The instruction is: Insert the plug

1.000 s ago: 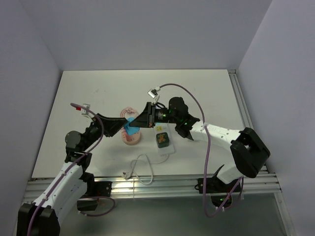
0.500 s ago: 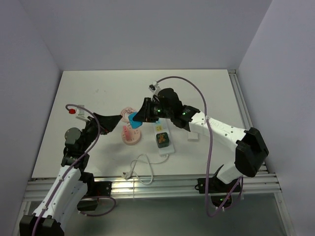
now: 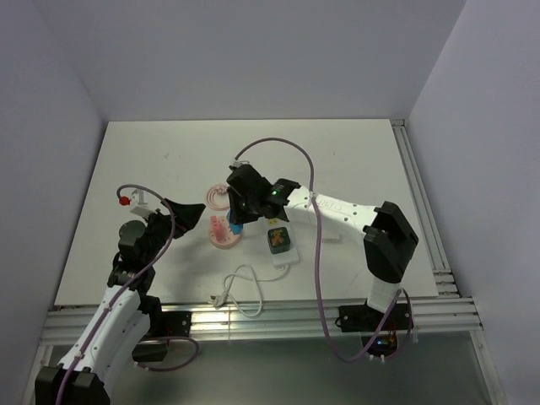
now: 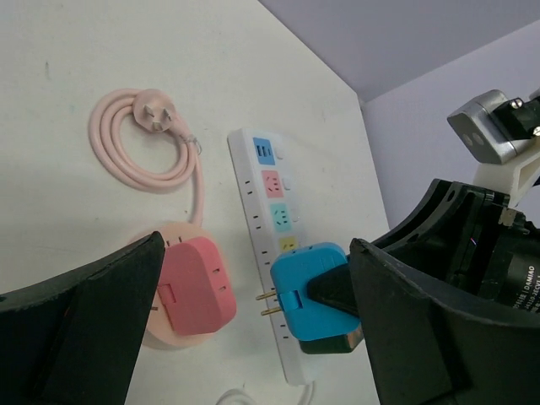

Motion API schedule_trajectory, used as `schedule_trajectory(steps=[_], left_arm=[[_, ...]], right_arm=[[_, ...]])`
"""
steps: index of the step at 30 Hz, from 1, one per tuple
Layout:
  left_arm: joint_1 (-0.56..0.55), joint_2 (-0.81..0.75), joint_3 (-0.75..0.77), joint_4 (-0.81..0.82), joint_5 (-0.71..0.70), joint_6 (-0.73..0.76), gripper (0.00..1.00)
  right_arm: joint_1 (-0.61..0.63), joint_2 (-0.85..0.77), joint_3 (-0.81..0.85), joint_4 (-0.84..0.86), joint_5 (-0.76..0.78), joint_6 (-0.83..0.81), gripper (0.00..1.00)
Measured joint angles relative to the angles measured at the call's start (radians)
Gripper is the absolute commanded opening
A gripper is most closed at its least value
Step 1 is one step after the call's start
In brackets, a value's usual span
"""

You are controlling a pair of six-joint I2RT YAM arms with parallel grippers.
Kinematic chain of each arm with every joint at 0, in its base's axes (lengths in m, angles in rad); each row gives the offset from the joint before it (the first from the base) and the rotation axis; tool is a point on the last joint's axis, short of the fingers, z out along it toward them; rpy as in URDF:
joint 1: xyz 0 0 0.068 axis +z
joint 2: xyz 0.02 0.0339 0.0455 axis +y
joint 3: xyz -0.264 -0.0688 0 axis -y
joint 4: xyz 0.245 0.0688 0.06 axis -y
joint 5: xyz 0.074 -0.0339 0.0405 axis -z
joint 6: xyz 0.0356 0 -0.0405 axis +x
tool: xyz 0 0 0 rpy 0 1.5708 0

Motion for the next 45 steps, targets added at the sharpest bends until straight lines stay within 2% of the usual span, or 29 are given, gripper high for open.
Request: schedule_trajectory(steps=[16, 24, 45], left_arm=[[0.0, 0.021, -0.029, 0.013, -0.01, 0.044, 1.0], [0.0, 0.093, -0.029, 0.032, 0.011, 0.059, 0.99], [0.0, 0.101, -0.029, 0.032, 0.011, 0.064, 0.98]], right_arm=[[0.019, 0.109, 0.079, -0.059, 0.112, -0.019, 0.0], [0.021, 0.116, 0.081, -0.032, 0.133, -0.024, 0.0], [0.021, 0.159, 0.073, 0.03, 0.157, -0.034, 0.0]])
